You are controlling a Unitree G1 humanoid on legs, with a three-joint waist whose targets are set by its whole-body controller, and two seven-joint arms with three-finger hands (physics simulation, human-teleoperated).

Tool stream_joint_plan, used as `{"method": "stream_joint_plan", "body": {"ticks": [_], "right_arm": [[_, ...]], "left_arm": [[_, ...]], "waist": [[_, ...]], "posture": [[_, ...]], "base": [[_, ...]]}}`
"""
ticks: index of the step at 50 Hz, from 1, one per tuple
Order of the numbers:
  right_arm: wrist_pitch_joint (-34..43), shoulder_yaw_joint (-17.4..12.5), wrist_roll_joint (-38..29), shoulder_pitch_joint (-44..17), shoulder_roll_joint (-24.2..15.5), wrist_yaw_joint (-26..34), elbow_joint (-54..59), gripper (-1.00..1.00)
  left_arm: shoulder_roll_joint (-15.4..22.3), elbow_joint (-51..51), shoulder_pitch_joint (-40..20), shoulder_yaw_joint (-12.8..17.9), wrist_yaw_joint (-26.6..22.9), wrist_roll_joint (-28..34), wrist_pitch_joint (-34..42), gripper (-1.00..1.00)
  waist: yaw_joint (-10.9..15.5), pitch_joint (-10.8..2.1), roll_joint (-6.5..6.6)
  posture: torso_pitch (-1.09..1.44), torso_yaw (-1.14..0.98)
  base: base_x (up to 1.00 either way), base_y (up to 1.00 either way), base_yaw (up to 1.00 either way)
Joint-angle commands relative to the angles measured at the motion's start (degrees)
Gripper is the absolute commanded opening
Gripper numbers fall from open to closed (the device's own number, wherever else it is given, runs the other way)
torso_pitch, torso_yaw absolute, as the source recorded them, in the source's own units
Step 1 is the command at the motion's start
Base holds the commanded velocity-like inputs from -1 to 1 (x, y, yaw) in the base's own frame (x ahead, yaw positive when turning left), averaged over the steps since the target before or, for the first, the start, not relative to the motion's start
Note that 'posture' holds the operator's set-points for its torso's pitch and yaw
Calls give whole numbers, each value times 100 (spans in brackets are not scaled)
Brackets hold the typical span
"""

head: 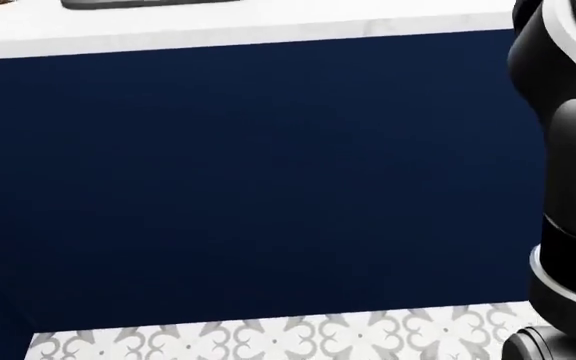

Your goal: Place the bread in the stand mixer bowl.

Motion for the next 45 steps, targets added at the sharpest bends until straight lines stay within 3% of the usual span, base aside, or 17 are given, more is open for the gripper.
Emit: {"method": "stream_joint_plan", "body": {"ticks": [1, 2, 3, 14, 16, 18, 20, 25, 27, 29, 30, 32, 35, 41, 43, 44, 45], "right_arm": [[-145, 40, 0, -175, 11, 44, -125, 100], [-154, 47, -9, -171, 16, 59, -116, 100], [-141, 41, -12, -174, 17, 61, -127, 100], [-159, 48, -67, -166, 55, 87, -114, 100], [-161, 41, -69, -165, 58, 90, -116, 100], [-151, 44, -74, -168, 60, 88, -121, 100], [-143, 40, -77, -167, 60, 88, -137, 100], [-148, 49, -103, -156, 63, 100, -127, 100], [-167, 59, -117, -152, 68, 114, -110, 100], [-176, 56, -123, -152, 73, 119, -99, 100], [-189, 63, -130, -146, 78, 124, -87, 100], [-200, 65, -141, -144, 86, 131, -68, 100], [-191, 59, -148, -151, 87, 134, -75, 100], [-180, 62, -158, -146, 97, 141, -91, 100], [-187, 62, -161, -146, 100, 145, -95, 100], [-183, 64, -162, -147, 101, 146, -99, 100], [-187, 64, -165, -146, 101, 148, -90, 100]], "left_arm": [[86, -55, -122, 68, 52, 11, -167, 100], [85, -79, -132, 61, 82, -15, -146, 100], [96, -73, -131, 63, 81, -23, -151, 100], [127, -78, -114, 24, 111, -45, -178, 100], [129, -82, -109, 24, 107, -46, -178, 100], [131, -89, -112, 28, 109, -54, -171, 100], [129, -95, -112, 26, 115, -60, -163, 100], [126, -109, -110, 21, 124, -68, -150, 100], [125, -106, -113, 22, 129, -69, -147, 100], [124, -101, -108, 16, 121, -63, -155, 100], [124, -105, -115, 19, 126, -67, -145, 100], [131, -94, -108, 20, 110, -59, -160, 100], [126, -98, -110, 17, 110, -58, -152, 100], [124, -113, -106, 21, 111, -58, -136, 100], [126, -101, -96, 14, 94, -45, -153, 100], [124, -99, -97, 13, 91, -41, -156, 100], [122, -97, -100, 12, 92, -38, -155, 100]], "waist": [[18, -84, 7], [-7, -105, 190], [-12, -193, 502], [7, -106, -221], [18, -145, -473], [-8, -156, -401], [50, -228, -444], [77, -141, -213], [46, -131, -11], [7, -222, 391], [-35, -296, 413], [6, -125, 319], [4, -158, 93], [9, -129, -188], [24, -138, -370], [34, -200, -545], [1, -160, -338]], "posture": [[0, 0], [0, 0], [0, 0], [0, 0], [0, 0], [0, 0], [0, 0], [0, 0], [0, 0], [0, 0], [0, 0], [0, 0], [0, 0], [0, 0], [0, 0], [0, 0], [0, 0]], "base": [[0, 34, 0], [0, 34, 0], [0, 34, 0], [0, 33, 0], [0, 33, 0], [0, 34, 0], [0, 33, 0], [0, 33, 0], [0, 33, 0], [0, 34, 0], [0, 34, 0], [0, 34, 0], [0, 33, 0], [0, 33, 0], [0, 33, 0], [0, 33, 0], [0, 34, 0]]}}
